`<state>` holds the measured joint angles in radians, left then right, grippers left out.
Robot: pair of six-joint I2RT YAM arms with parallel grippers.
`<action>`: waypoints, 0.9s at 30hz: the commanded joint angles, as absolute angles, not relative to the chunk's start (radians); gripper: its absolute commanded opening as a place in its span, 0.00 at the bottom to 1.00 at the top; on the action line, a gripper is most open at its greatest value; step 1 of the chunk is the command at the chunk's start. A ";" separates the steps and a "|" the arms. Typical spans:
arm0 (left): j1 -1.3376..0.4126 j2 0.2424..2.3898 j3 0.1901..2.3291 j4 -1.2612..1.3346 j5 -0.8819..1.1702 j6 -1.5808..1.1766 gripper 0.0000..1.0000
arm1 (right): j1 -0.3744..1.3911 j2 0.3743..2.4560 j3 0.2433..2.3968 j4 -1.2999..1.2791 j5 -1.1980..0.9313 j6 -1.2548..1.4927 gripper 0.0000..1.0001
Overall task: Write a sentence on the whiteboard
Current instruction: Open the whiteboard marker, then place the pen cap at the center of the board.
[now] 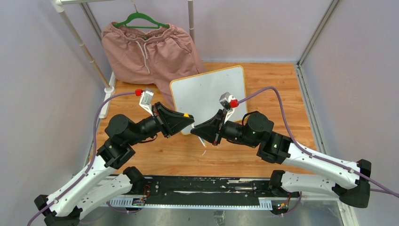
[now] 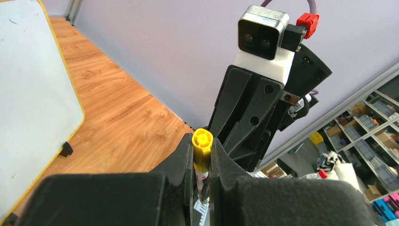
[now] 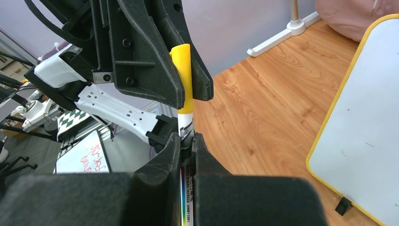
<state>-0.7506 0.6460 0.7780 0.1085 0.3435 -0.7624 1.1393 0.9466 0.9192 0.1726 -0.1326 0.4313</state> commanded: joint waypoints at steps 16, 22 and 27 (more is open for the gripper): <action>-0.736 0.611 0.910 -0.194 0.021 -0.559 0.00 | 1.137 0.774 0.919 -0.123 0.088 0.398 0.00; -0.736 0.594 0.900 -0.669 -0.276 -0.472 0.00 | 1.137 0.678 0.922 -0.402 0.301 0.346 0.00; -0.736 0.577 0.781 -0.734 -0.331 -0.514 0.00 | 1.137 0.602 0.857 -0.460 0.356 0.353 0.00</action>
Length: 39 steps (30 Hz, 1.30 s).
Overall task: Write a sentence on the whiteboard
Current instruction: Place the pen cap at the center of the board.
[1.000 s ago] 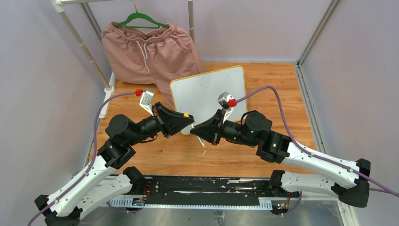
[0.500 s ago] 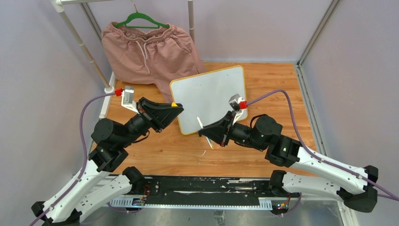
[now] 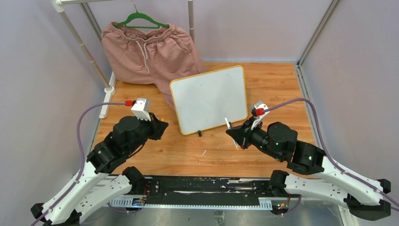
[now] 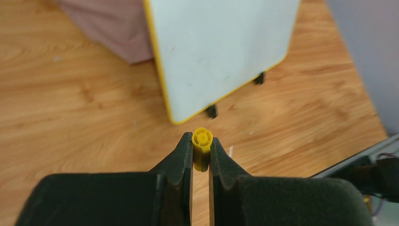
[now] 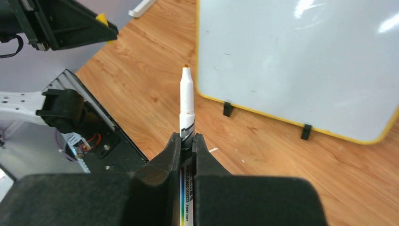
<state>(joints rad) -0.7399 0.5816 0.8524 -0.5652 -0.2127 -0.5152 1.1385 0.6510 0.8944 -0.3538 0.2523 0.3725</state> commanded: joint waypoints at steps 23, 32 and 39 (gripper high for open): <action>-0.676 1.159 0.569 -0.433 -0.202 -0.787 0.06 | 1.137 0.548 0.816 -0.467 0.350 0.372 0.00; -0.680 1.193 0.533 -0.385 -0.083 -0.823 0.02 | 1.137 0.555 0.813 -0.452 0.366 0.374 0.00; -0.692 1.192 0.507 -0.378 -0.078 -0.835 0.12 | 1.137 0.570 0.821 -0.445 0.382 0.372 0.00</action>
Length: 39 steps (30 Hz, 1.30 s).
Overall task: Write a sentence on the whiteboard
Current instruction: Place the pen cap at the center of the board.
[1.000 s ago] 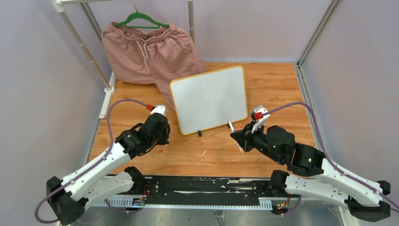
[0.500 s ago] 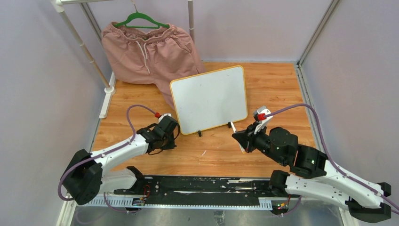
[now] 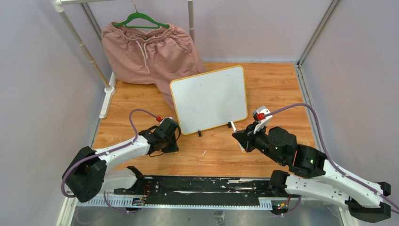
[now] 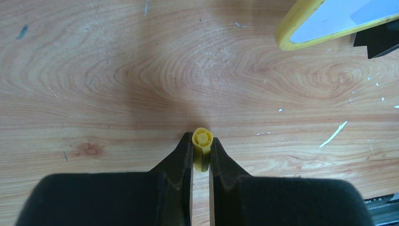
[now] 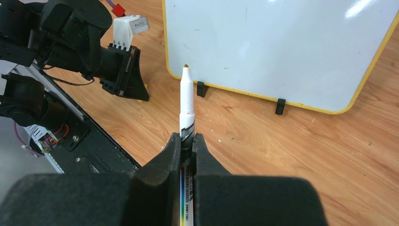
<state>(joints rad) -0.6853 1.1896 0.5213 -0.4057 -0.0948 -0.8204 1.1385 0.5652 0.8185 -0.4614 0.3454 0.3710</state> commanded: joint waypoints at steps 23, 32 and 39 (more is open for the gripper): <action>-0.692 1.198 0.451 -0.347 -0.101 -0.836 0.35 | 1.137 0.538 0.796 -0.419 0.427 0.365 0.00; -0.692 1.132 0.488 -0.409 -0.121 -0.833 0.43 | 1.137 0.537 0.803 -0.423 0.413 0.373 0.00; -0.692 1.034 0.533 -0.481 -0.140 -0.834 0.53 | 1.137 0.537 0.819 -0.435 0.402 0.374 0.00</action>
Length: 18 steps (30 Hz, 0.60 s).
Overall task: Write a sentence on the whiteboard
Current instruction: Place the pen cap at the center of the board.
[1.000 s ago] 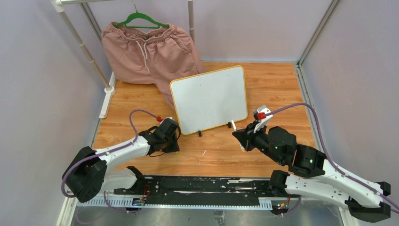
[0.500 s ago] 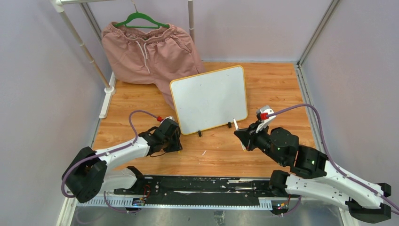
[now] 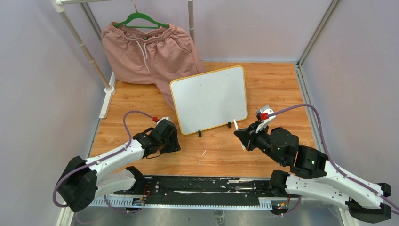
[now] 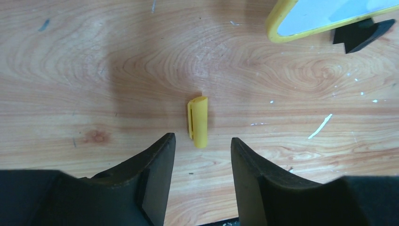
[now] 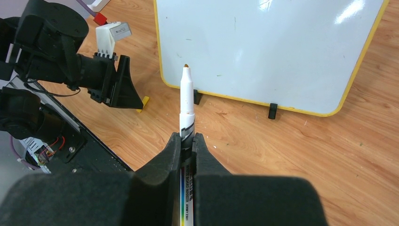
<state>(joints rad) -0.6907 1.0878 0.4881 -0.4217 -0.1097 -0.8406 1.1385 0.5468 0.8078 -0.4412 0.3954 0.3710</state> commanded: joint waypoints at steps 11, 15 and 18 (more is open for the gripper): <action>-0.692 0.907 0.655 -0.612 -0.100 -0.837 0.66 | 1.137 0.543 0.860 -0.474 0.376 0.370 0.00; -0.692 0.842 0.744 -0.676 -0.116 -0.809 0.75 | 1.136 0.563 0.901 -0.511 0.350 0.334 0.00; -0.693 0.786 0.792 -0.657 -0.098 -0.755 0.79 | 1.136 0.583 0.931 -0.514 0.306 0.292 0.00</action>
